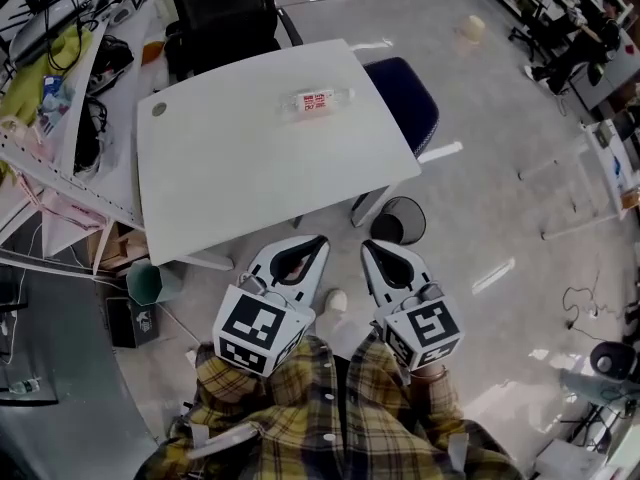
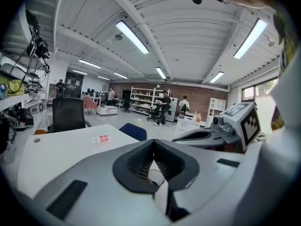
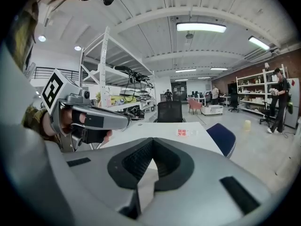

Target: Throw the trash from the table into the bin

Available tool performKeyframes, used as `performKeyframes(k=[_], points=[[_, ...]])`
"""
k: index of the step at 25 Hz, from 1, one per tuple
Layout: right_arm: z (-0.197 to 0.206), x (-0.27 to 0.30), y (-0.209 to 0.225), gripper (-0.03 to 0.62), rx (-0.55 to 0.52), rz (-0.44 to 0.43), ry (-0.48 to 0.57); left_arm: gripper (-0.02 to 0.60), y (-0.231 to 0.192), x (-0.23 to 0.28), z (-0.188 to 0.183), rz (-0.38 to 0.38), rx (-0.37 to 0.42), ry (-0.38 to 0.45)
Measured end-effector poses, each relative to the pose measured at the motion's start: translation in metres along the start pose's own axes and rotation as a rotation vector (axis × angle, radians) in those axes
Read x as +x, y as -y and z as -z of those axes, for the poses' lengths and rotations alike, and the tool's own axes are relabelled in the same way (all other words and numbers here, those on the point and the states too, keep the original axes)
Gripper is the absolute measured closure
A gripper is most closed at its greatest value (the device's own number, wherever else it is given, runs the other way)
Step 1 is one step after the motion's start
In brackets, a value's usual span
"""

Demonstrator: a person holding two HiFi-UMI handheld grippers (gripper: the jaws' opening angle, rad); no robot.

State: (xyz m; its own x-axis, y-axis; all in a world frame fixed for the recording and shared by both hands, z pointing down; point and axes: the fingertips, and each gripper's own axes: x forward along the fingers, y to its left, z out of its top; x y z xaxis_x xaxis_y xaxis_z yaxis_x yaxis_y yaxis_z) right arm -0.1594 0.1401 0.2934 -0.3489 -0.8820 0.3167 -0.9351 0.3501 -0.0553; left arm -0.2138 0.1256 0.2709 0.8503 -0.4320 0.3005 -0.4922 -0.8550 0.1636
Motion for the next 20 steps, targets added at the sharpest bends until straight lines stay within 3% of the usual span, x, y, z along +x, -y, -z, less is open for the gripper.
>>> performKeyframes(k=[11,20], points=[[-0.001,0.004,0.078,0.595,-0.003,-0.066,0.001,0.574,0.009,0.070,-0.011,-0.063,-0.021,-0.022],[-0.006,0.062,0.109,0.595,0.001,-0.096,-0.041,0.574,-0.044,0.111,-0.020,-0.094,-0.044,-0.037]])
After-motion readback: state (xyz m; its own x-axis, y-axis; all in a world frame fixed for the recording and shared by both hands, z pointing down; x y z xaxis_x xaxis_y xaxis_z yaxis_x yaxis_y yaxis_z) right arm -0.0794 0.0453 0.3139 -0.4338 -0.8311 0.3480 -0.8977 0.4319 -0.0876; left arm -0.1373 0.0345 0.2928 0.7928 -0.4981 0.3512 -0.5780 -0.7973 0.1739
